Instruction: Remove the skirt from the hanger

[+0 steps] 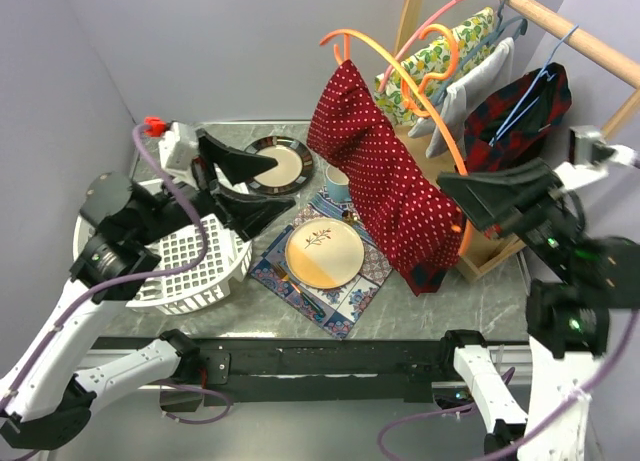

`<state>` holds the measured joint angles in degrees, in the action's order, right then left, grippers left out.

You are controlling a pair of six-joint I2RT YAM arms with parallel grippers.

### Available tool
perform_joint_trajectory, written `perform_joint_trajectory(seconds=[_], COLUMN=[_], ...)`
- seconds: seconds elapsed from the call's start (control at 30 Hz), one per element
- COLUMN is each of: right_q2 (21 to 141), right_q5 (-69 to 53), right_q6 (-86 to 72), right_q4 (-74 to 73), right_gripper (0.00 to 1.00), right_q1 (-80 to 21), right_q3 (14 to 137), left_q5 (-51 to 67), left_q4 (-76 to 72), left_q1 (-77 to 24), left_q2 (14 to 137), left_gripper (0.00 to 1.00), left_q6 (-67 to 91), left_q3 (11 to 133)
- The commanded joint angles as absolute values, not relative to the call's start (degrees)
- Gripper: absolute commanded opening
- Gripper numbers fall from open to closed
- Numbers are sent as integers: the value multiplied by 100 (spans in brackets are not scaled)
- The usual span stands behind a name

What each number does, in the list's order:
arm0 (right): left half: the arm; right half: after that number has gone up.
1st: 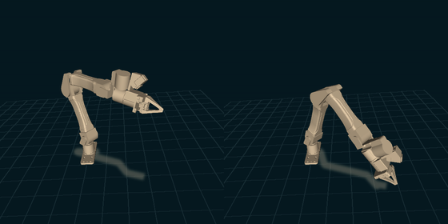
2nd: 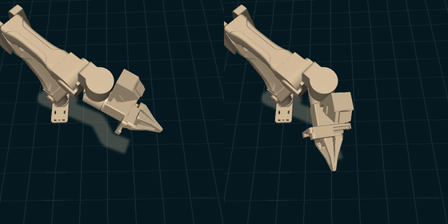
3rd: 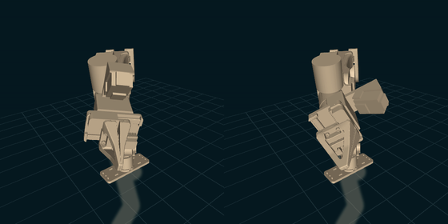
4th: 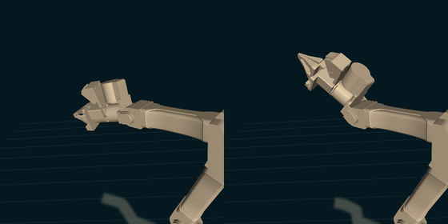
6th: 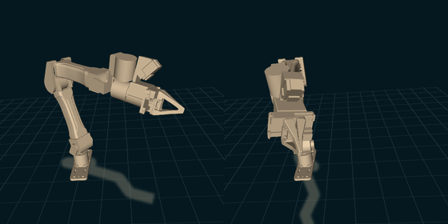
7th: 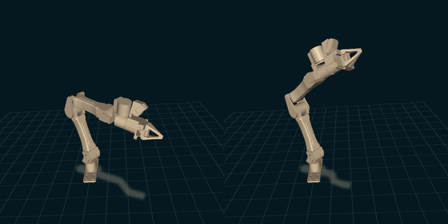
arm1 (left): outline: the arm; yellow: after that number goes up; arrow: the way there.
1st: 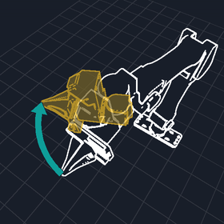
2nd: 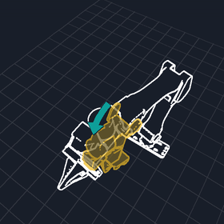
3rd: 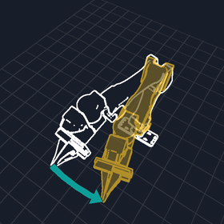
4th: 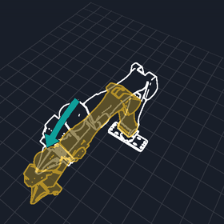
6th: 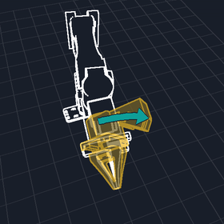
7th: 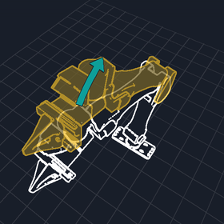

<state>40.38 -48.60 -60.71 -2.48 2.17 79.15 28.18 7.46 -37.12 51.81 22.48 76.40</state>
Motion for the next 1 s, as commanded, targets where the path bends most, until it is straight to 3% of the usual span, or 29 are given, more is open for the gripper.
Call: perform_joint_trajectory(seconds=[0.0,0.47,0.83,0.93,0.97], right_q2=[4025,4043,3947,3885,3850], right_q5=[-4352,-2857,-2865,-2839,-2830], right_q6=[-6223,-5229,-5291,-5195,-5177], right_q4=[729,114,176,71,36], right_gripper=[0,0,0,0,0], right_q1=[185,-1168,-1274,-1283,-1283], right_q3=[7559,7075,6768,6750,6733], left_q5=[2882,1688,941,695,468], left_q4=[439,308,70,97,114], left_q1=[-3753,-5536,-6381,-6451,-6451], left_q2=[5641,6846,7743,7813,7813], left_gripper=[99,99,97,55,35], left_q6=[2373,1758,1635,1652,1696], left_q3=[7593,8068,8209,8323,8341])
